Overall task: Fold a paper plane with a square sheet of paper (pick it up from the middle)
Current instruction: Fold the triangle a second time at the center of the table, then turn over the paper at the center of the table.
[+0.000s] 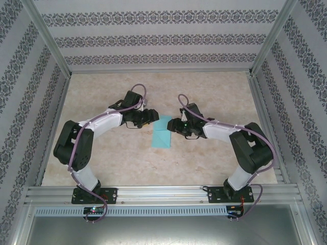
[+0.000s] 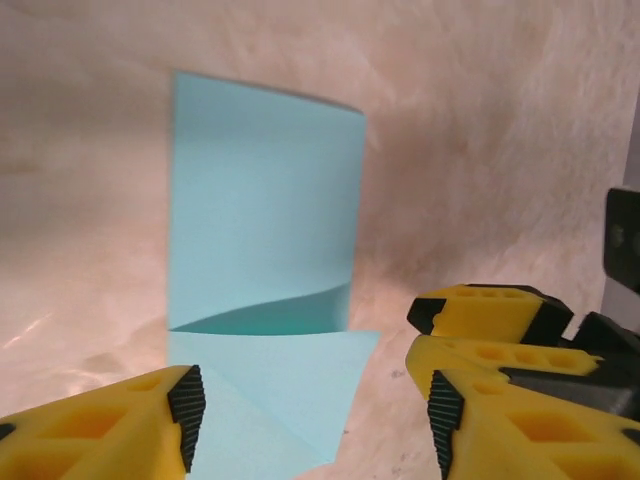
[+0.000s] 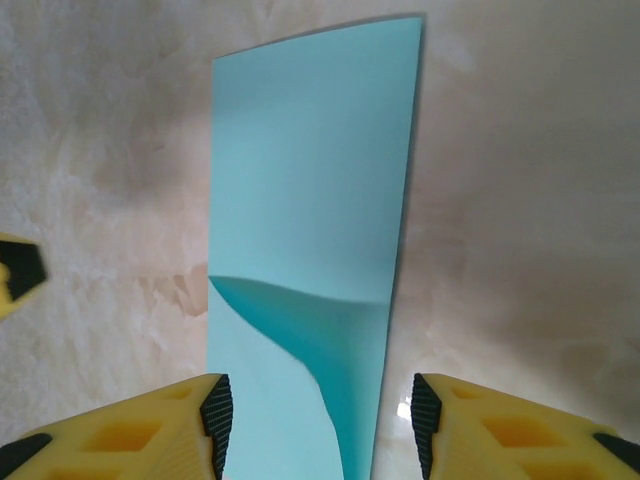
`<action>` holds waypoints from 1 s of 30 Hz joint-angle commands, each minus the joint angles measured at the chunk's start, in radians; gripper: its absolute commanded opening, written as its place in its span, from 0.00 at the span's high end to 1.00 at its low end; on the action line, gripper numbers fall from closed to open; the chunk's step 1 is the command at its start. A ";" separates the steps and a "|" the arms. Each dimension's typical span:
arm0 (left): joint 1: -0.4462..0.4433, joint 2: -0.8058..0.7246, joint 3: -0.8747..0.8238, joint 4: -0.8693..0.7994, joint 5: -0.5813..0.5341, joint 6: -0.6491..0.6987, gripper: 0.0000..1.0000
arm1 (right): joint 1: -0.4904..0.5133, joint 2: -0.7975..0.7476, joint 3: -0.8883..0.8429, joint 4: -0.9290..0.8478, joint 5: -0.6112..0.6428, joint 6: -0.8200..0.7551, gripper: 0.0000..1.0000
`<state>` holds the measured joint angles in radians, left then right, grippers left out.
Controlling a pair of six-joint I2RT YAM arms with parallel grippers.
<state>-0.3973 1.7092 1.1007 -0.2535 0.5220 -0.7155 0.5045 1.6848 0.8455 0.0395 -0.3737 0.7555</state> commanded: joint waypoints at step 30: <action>0.019 -0.006 -0.200 0.284 0.287 -0.129 0.07 | -0.081 0.149 0.106 -0.015 -0.274 -0.400 0.97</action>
<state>-0.3603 1.6806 0.8955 -0.0246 0.7570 -0.7921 0.4397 1.8313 0.9539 -0.0078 -0.6384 0.3595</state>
